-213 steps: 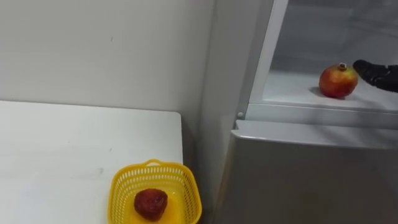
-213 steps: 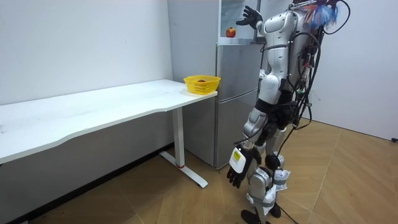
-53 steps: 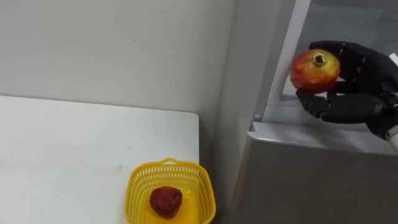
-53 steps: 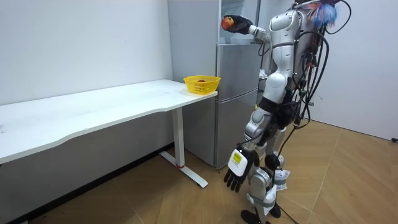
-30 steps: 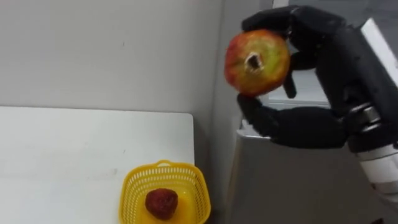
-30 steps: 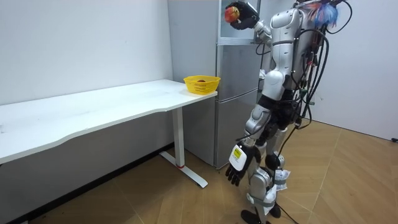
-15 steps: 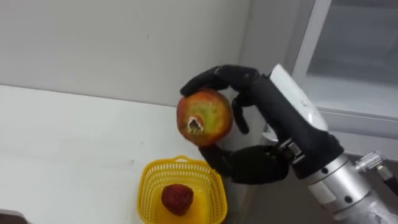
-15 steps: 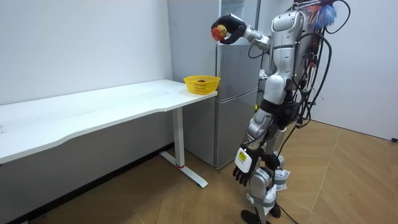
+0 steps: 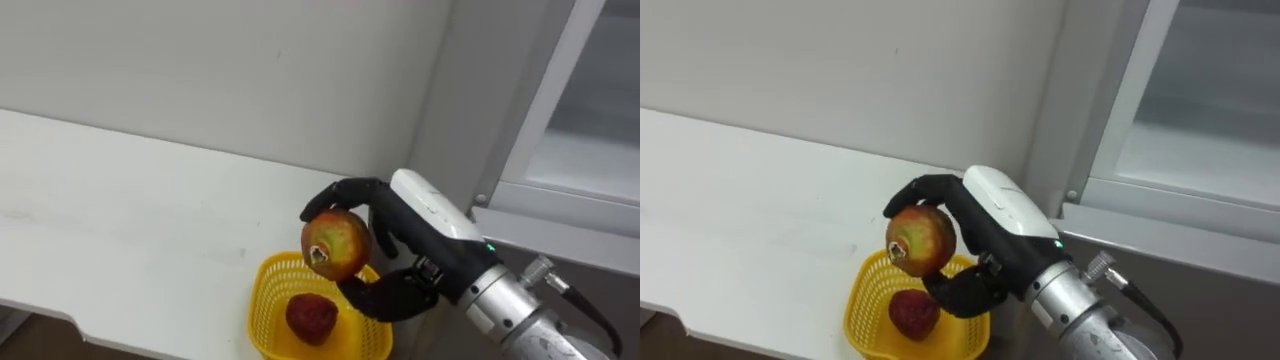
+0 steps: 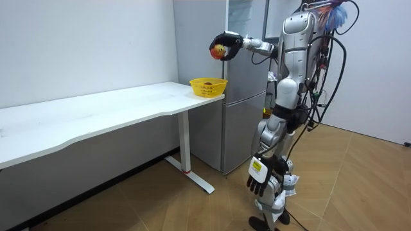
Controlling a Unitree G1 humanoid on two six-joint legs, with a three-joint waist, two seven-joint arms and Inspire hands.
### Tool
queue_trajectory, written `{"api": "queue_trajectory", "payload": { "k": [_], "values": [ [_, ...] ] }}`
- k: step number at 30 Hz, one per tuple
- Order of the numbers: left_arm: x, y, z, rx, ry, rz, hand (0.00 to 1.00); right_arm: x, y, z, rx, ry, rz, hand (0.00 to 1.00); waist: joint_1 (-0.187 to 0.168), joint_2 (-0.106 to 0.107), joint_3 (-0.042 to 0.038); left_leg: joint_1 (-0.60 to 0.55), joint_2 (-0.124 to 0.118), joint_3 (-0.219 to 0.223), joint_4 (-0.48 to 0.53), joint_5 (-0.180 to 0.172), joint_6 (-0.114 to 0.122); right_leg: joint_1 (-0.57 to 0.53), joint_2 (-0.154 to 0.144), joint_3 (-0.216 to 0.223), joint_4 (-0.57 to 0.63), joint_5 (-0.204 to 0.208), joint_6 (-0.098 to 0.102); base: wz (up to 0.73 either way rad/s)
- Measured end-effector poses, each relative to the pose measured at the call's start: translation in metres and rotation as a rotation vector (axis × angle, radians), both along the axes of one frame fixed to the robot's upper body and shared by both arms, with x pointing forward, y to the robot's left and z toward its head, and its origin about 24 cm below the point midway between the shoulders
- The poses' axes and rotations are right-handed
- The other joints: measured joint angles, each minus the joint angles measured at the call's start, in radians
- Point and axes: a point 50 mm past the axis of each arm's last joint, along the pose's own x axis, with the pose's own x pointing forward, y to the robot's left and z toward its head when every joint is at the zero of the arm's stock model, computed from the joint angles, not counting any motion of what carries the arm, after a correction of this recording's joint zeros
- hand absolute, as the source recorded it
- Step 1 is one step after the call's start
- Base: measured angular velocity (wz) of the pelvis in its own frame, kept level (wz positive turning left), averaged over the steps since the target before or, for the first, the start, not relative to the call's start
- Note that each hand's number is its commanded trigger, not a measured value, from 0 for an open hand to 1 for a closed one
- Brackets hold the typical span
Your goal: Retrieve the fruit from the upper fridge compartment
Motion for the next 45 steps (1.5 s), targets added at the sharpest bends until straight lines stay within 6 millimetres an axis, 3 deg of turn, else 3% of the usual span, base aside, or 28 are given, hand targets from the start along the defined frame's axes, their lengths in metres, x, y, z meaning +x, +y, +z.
{"api": "queue_trajectory", "payload": {
  "k": [13,21,30,31,32,45],
  "values": [
    [0.009,-0.001,0.0,0.003,-0.013,0.01,0.0,0.021,-0.017,-0.054,-0.089,0.224,-0.113,1.0,0.011,0.014,0.0087,-0.01,-0.008,-0.025,0.0,0.0,0.002,0.0,-0.006,-0.015,-0.002,-0.005,0.006,0.05],
    [0.015,-0.001,0.002,0.003,-0.036,-0.006,0.0,0.021,-0.017,-0.06,-0.098,0.247,-0.119,1.0,0.015,0.029,0.0004,-0.007,-0.009,-0.04,-0.001,0.001,0.002,0.002,-0.008,-0.031,0.001,-0.005,0.008,0.07],
    [0.014,-0.002,0.001,0.004,-0.032,-0.007,0.0,0.021,-0.015,-0.067,-0.127,0.296,-0.116,1.0,0.013,0.032,-0.0006,-0.01,-0.01,-0.039,-0.003,0.001,0.002,0.005,-0.008,-0.028,0.002,-0.006,0.008,0.0],
    [0.014,-0.002,0.001,0.004,-0.029,-0.008,0.0,0.021,-0.015,-0.067,-0.128,0.3,-0.116,0.28,0.013,0.032,-0.0006,-0.01,-0.01,-0.039,-0.003,0.001,0.002,0.006,-0.009,-0.028,0.001,-0.006,0.008,0.0],
    [0.014,-0.002,0.001,0.005,-0.027,-0.008,0.0,0.021,-0.015,-0.067,-0.129,0.302,-0.116,0.0,0.013,0.032,-0.0006,-0.01,-0.01,-0.039,-0.002,0.001,0.002,0.007,-0.009,-0.028,0.001,-0.006,0.008,0.0],
    [0.01,-0.001,0.001,0.01,-0.009,-0.008,0.0,0.021,-0.016,-0.069,-0.133,0.312,-0.119,0.0,0.012,0.029,-0.0036,-0.005,-0.011,-0.04,-0.001,0.001,0.002,0.017,-0.007,-0.032,-0.013,-0.006,0.009,0.0]
  ]
}}
